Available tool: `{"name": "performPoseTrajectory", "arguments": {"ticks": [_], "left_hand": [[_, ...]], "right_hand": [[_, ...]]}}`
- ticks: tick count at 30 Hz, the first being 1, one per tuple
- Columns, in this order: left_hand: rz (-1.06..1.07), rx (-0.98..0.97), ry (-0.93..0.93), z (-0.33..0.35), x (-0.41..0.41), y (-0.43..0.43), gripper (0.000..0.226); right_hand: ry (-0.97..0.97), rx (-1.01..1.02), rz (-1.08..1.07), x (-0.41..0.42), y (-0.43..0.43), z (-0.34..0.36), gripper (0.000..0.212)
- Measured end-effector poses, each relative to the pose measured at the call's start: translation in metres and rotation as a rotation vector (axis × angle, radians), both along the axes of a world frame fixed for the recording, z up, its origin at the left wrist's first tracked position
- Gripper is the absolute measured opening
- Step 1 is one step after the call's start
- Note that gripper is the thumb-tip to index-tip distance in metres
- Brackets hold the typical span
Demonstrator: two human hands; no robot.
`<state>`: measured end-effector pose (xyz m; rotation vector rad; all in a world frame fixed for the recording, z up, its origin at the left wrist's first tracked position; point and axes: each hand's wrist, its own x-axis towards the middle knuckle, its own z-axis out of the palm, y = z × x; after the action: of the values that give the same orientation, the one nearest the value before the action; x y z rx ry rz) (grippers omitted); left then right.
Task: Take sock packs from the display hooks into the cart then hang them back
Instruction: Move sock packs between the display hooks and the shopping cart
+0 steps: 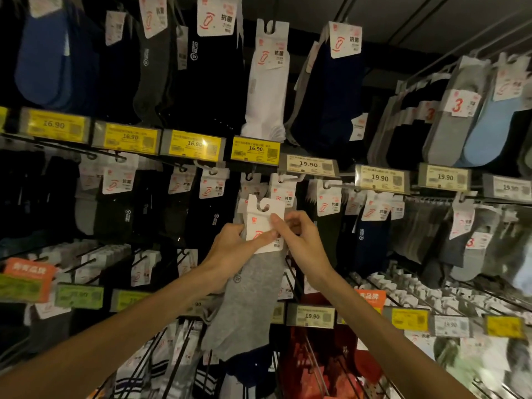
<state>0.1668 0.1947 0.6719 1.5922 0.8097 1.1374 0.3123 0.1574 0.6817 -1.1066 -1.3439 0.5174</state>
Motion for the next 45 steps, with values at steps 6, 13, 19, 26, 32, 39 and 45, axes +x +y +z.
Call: {"name": "performPoseTrajectory", "arguments": {"ticks": [6,13,19,26,32,39,45], "left_hand": [[-0.059,0.056,0.102,0.002,0.009,-0.007,0.033],[-0.193,-0.050,0.000,0.023,0.010,-0.020,0.030],[-0.217,-0.001,-0.046,0.031,0.014,-0.031,0.030],[-0.144,-0.082,-0.170,0.049,0.016,-0.036,0.029],[-0.110,-0.105,-0.177,0.056,0.016,-0.036,0.030],[-0.078,-0.114,-0.163,0.057,0.017,-0.033,0.030],[-0.083,-0.125,-0.160,0.055,0.019,-0.032,0.029]], "right_hand": [[0.198,-0.063,0.075,0.008,-0.014,0.009,0.016],[0.373,0.100,0.028,0.016,-0.027,0.032,0.019],[0.396,0.019,0.028,0.019,-0.023,0.059,0.021],[0.327,-0.002,-0.046,0.016,-0.009,0.088,0.011],[0.366,0.025,-0.074,0.013,-0.001,0.091,0.018],[0.442,-0.012,-0.028,0.020,0.004,0.086,0.016],[0.480,-0.090,0.136,0.033,0.007,0.084,0.012]]}}
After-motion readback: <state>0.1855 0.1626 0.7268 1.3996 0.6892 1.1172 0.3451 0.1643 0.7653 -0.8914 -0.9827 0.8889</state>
